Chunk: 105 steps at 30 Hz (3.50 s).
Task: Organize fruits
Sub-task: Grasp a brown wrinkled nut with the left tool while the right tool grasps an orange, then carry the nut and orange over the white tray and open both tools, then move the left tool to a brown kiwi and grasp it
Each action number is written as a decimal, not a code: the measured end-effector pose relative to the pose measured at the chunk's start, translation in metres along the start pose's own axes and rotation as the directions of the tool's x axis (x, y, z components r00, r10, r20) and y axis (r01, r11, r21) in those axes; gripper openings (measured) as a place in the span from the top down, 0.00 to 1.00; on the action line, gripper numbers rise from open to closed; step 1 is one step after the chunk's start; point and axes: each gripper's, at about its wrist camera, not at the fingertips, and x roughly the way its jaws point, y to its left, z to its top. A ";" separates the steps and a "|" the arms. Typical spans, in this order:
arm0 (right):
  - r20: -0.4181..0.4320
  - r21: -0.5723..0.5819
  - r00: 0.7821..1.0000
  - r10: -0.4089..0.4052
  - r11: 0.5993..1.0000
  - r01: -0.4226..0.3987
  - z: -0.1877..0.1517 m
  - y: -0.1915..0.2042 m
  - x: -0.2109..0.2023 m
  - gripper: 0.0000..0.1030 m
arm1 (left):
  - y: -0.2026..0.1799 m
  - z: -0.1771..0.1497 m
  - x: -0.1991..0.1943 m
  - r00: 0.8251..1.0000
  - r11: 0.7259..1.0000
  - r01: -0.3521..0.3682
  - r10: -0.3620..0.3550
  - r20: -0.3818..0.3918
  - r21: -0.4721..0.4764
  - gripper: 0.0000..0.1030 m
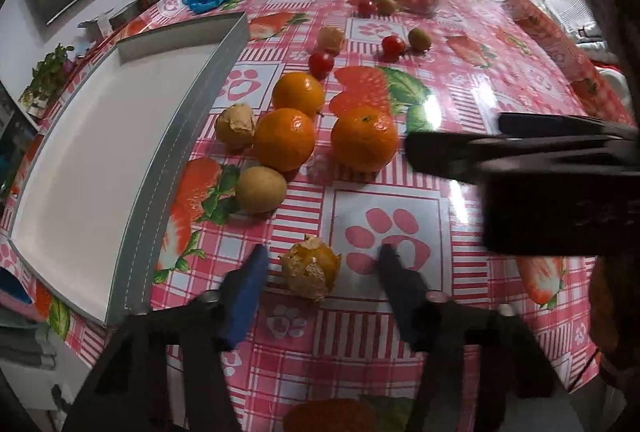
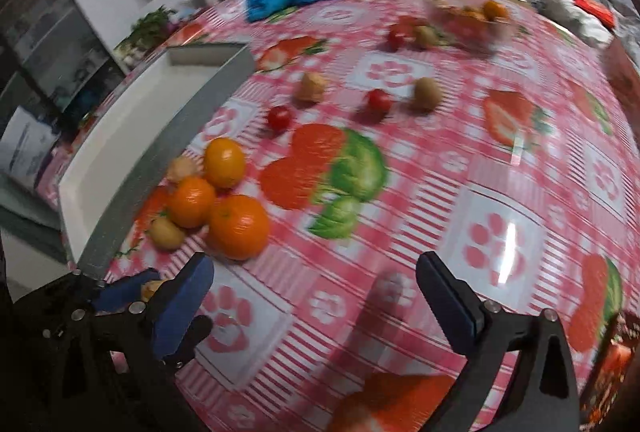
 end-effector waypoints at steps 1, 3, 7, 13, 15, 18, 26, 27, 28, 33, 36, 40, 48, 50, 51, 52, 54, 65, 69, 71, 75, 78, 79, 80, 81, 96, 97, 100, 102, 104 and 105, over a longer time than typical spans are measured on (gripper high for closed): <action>-0.013 -0.011 1.000 0.014 1.000 -0.015 0.002 0.005 0.006 0.08 | 0.001 0.000 -0.001 1.000 1.000 0.002 -0.002 0.003 0.001 0.54; -0.031 -0.024 0.999 0.029 0.999 -0.029 0.005 0.012 0.014 0.19 | 0.004 0.000 -0.001 1.000 1.000 0.007 -0.007 0.008 0.005 0.66; -0.033 -0.081 0.999 0.030 0.996 -0.033 0.009 0.031 0.023 0.38 | 0.008 -0.001 -0.002 1.000 1.000 0.019 -0.019 0.010 0.004 0.66; -0.028 -0.051 0.998 0.051 0.997 -0.052 0.010 0.028 0.019 0.58 | 0.009 -0.001 -0.002 1.000 1.000 0.021 -0.021 0.012 0.002 0.66; -0.031 -0.011 0.998 0.060 0.998 -0.060 0.007 0.015 0.016 0.58 | 0.011 -0.001 -0.002 0.999 0.999 0.037 -0.037 0.016 -0.007 0.67; -0.031 0.027 0.998 0.054 0.998 -0.053 0.002 -0.001 0.009 0.58 | 0.013 -0.001 -0.004 0.997 0.997 0.072 -0.072 0.017 -0.013 0.76; -0.028 0.067 0.998 0.059 0.996 -0.057 -0.002 -0.015 -0.001 0.58 | 0.014 0.001 -0.014 0.996 0.996 0.087 -0.087 0.022 -0.016 0.76; -0.027 0.069 0.998 0.062 0.996 -0.060 -0.003 -0.015 -0.003 0.58 | 0.016 0.002 -0.016 0.996 0.996 0.085 -0.085 0.027 -0.017 0.76; -0.027 0.071 0.998 0.065 0.995 -0.063 -0.003 -0.014 -0.004 0.58 | 0.018 0.003 -0.020 0.996 0.996 0.084 -0.083 0.031 -0.019 0.76; -0.016 0.050 0.998 0.069 0.996 -0.068 0.007 -0.005 -0.010 0.58 | 0.041 0.012 -0.038 0.996 0.996 0.062 -0.058 0.065 -0.062 0.76; -0.009 0.032 0.997 0.072 0.997 -0.071 0.015 0.004 -0.015 0.58 | 0.060 0.021 -0.050 0.995 0.995 0.042 -0.034 0.089 -0.091 0.76; 0.009 -0.015 0.997 0.073 0.997 -0.073 0.029 0.024 -0.023 0.58 | 0.092 0.031 -0.066 0.991 0.992 0.003 0.014 0.133 -0.126 0.76; 0.025 -0.101 0.992 0.121 0.988 -0.117 0.062 0.080 -0.029 0.58 | 0.163 0.043 -0.079 0.981 0.974 -0.074 0.110 0.159 -0.215 0.76; 0.018 -0.126 0.991 0.134 0.983 -0.131 0.069 0.098 -0.026 0.58 | 0.176 0.045 -0.081 0.977 0.971 -0.093 0.132 0.165 -0.221 0.76; 0.013 -0.134 0.990 0.142 0.981 -0.139 0.071 0.105 -0.025 0.58 | 0.181 0.045 -0.081 0.976 0.970 -0.101 0.139 0.165 -0.222 0.76; 0.006 -0.142 0.989 0.151 0.979 -0.149 0.074 0.113 -0.023 0.58 | 0.189 0.046 -0.080 0.976 0.968 -0.106 0.145 0.165 -0.226 0.76; -0.013 -0.160 0.986 0.166 0.973 -0.166 0.080 0.132 -0.015 0.58 | 0.198 0.047 -0.077 0.977 0.967 -0.107 0.145 0.155 -0.232 0.76; -0.158 -0.179 0.974 0.161 0.966 -0.189 0.072 0.176 0.051 0.58 | 0.213 0.036 -0.026 0.987 0.961 -0.132 0.149 0.053 -0.242 0.76; -0.182 -0.177 0.973 0.142 0.969 -0.174 0.069 0.175 0.061 0.58 | 0.211 0.032 -0.016 0.989 0.962 -0.132 0.143 0.029 -0.237 0.76; -0.184 -0.177 0.972 0.144 0.968 -0.177 0.070 0.174 0.062 0.58 | 0.210 0.031 -0.014 0.990 0.964 -0.129 0.139 0.028 -0.234 0.76; -0.175 -0.198 0.976 0.129 0.967 -0.163 0.070 0.174 0.061 0.57 | 0.202 0.031 -0.011 0.988 0.969 -0.143 0.152 0.028 -0.204 0.76; -0.162 -0.206 0.978 0.133 0.964 -0.165 0.070 0.177 0.057 0.52 | 0.200 0.031 -0.011 0.985 0.968 -0.162 0.171 0.032 -0.191 0.75; -0.156 -0.210 0.979 0.129 0.964 -0.161 0.070 0.177 0.055 0.48 | 0.200 0.032 -0.010 0.984 0.967 -0.168 0.177 0.028 -0.190 0.75; -0.148 -0.216 0.982 0.120 0.965 -0.150 0.071 0.178 0.053 0.46 | 0.200 0.031 -0.010 0.983 0.966 -0.176 0.184 0.022 -0.189 0.75; -0.138 -0.220 0.984 0.113 0.965 -0.142 0.071 0.178 0.051 0.41 | 0.201 0.031 -0.009 0.982 0.965 -0.182 0.188 0.017 -0.188 0.74; -0.019 -0.098 0.996 0.083 0.992 -0.085 0.072 0.123 0.016 0.01 | 0.177 0.039 -0.024 0.964 0.956 -0.246 0.260 0.065 -0.162 0.04; -0.009 -0.069 0.997 0.081 0.994 -0.081 0.071 0.111 0.013 0.00 | 0.174 0.039 -0.025 0.964 0.957 -0.244 0.257 0.068 -0.159 0.04; 0.000 0.008 0.998 0.063 0.998 -0.063 0.066 0.080 0.007 0.00 | 0.161 0.042 -0.030 0.964 0.961 -0.240 0.253 0.085 -0.142 0.04; 0.009 0.075 0.999 0.032 0.997 -0.033 0.061 0.053 0.004 0.00 | 0.151 0.045 -0.033 0.963 0.962 -0.239 0.252 0.094 -0.131 0.04; 0.015 0.133 1.000 0.004 0.991 -0.006 0.054 0.030 0.000 0.00 | 0.142 0.047 -0.036 0.966 0.967 -0.225 0.238 0.101 -0.122 0.04; 0.015 0.162 1.000 -0.008 0.987 0.005 0.049 0.018 -0.001 0.00 | 0.137 0.047 -0.037 0.968 0.969 -0.216 0.228 0.105 -0.117 0.04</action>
